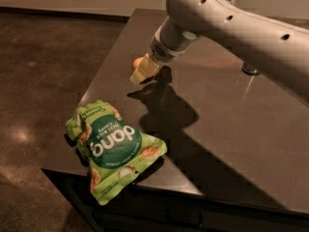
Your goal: Move orange near green rice chip bag
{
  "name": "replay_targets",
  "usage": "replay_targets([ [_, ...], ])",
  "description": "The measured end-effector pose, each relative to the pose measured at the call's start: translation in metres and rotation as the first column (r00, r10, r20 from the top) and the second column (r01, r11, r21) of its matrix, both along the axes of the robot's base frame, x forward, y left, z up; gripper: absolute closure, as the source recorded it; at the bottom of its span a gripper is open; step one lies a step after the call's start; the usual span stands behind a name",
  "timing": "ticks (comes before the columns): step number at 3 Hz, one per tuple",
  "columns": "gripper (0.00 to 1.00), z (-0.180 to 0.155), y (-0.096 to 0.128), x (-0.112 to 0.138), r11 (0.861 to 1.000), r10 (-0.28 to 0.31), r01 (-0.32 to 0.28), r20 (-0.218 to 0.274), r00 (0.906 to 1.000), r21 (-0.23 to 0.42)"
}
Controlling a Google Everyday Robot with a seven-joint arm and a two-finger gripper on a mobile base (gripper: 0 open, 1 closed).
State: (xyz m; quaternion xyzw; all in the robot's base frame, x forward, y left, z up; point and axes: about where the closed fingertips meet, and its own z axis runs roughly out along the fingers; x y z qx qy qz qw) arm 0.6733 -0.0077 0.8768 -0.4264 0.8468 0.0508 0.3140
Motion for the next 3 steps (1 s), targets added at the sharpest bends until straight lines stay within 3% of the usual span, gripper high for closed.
replay_targets([
  [2, 0.0, -0.008, 0.015, 0.009, 1.0, 0.022, -0.022, -0.021, 0.9995, 0.005],
  [3, 0.18, -0.01, 0.022, 0.01, 0.999, 0.044, -0.043, -0.037, 0.9984, 0.012],
])
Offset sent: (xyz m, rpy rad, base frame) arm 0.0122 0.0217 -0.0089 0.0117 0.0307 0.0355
